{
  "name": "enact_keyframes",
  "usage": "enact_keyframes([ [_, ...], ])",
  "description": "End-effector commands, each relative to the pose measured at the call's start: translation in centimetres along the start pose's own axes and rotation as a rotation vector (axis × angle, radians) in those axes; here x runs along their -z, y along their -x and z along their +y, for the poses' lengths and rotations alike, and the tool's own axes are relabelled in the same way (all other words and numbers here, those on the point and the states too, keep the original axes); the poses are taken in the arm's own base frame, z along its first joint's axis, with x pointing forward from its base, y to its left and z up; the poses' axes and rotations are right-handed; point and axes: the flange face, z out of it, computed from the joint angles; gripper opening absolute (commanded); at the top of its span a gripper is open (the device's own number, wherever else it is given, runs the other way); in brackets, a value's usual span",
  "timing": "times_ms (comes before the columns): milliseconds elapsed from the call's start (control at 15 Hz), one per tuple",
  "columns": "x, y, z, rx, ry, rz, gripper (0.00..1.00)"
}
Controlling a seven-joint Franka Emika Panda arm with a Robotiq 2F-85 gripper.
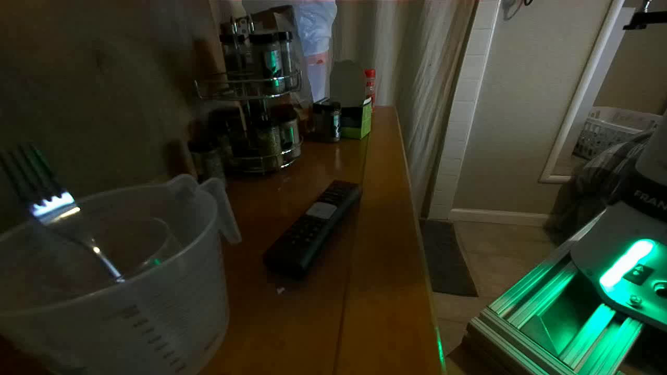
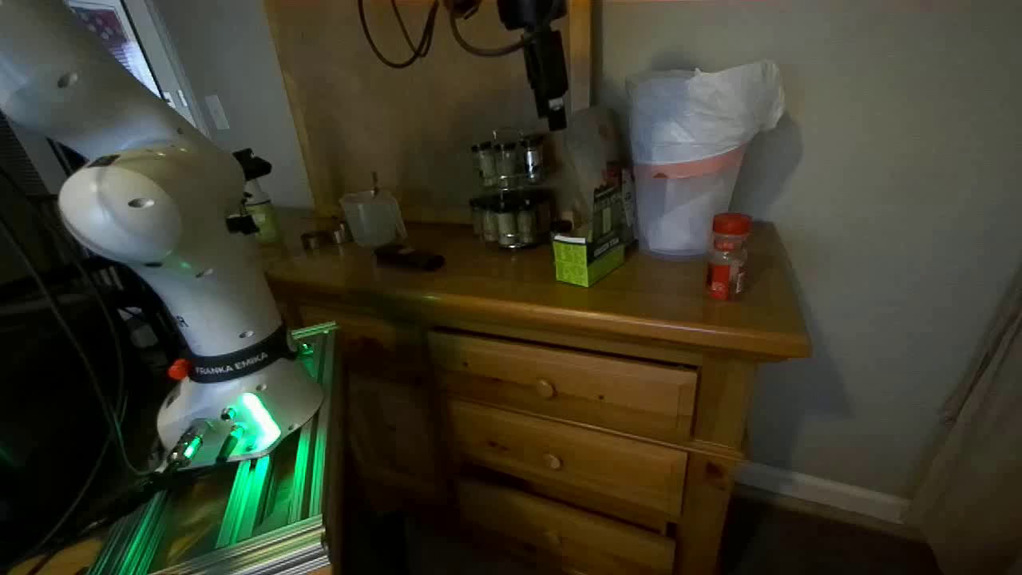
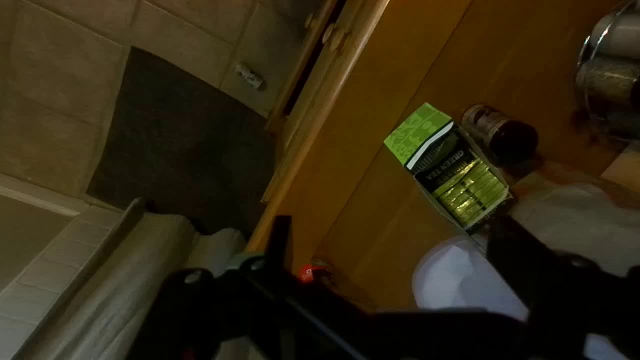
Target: Move a spice bottle from the bottle rack to the top rack
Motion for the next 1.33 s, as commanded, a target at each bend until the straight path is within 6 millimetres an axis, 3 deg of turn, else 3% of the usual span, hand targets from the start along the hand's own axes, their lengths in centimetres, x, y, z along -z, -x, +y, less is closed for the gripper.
enact_keyframes([
  [0,0.0,0.0,0.0,0.000,0.000,-0.001,1.00],
  [667,-0.1,0.1,-0.4,0.034,0.006,0.001,1.00],
  [867,-0.6,1.2,-2.1,0.157,-0.035,-0.002,1.00],
  [1267,-3.2,6.1,-7.6,0.365,-0.195,-0.082,1.00],
])
